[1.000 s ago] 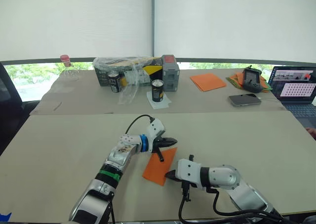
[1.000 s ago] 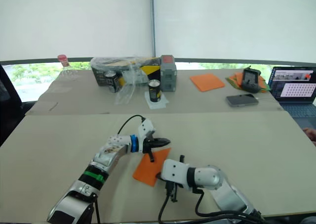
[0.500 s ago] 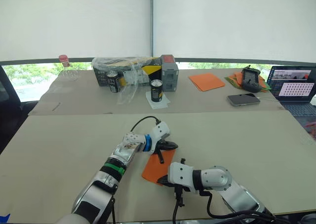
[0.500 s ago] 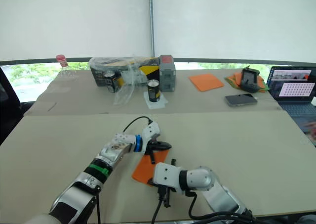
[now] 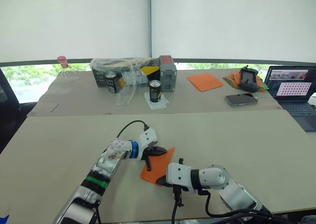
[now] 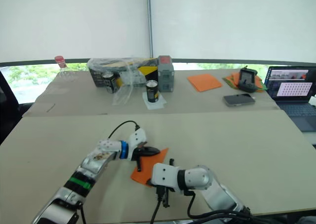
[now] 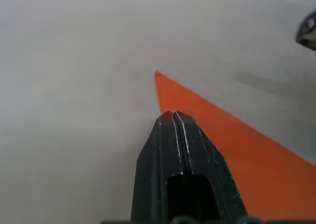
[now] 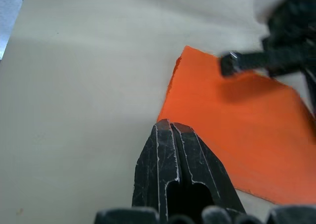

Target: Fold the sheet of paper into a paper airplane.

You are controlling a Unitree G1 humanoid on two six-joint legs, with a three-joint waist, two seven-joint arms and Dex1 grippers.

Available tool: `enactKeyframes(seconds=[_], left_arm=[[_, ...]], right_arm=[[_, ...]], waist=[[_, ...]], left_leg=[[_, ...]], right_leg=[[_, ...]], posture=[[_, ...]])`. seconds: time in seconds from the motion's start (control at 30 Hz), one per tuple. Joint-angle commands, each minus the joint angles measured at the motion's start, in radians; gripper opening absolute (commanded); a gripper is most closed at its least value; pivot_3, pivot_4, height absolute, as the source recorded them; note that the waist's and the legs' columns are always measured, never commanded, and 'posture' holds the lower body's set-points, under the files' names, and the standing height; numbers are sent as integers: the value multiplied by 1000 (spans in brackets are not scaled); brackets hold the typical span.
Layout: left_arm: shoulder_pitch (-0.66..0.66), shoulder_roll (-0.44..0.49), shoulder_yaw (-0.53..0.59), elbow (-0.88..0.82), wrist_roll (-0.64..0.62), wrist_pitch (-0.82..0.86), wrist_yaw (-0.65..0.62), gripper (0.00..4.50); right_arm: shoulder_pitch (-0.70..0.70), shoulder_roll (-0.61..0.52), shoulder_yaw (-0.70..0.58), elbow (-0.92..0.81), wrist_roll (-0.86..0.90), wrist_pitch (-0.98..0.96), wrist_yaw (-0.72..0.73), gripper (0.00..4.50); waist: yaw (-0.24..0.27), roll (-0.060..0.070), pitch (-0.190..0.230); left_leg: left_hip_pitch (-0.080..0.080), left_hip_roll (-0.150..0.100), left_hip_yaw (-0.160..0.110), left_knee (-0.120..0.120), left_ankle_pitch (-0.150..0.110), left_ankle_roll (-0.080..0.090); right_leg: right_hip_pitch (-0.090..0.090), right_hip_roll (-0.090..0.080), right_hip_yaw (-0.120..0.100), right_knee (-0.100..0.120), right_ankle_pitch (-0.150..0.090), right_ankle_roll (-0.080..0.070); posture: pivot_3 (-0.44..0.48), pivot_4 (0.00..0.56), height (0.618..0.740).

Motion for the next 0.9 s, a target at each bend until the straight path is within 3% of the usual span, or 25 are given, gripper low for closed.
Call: enactKeyframes(seconds=[0.03,0.5,0.9], left_arm=[[69,35,-13,-36,11,65,11,8],[250,141,98,-194,-66,172,81,8],[239,77,238,-218,-209,227,176,8]], right_arm=[[2,-9,12,33,-12,11,11,0],[-22,-10,13,68,-8,-13,35,0],[-35,-19,11,96,-14,-35,52,0]], waist=[[2,0,0],[0,2,-2],[4,2,-2]], left_leg=[[0,0,0,0,0,0],[1,1,0,-2,0,0],[2,1,0,-2,0,0]], right_leg=[[0,0,0,0,0,0],[0,0,0,0,0,-1],[1,0,0,0,0,-1]], posture=[[0,150,740],[0,150,740],[0,150,740]])
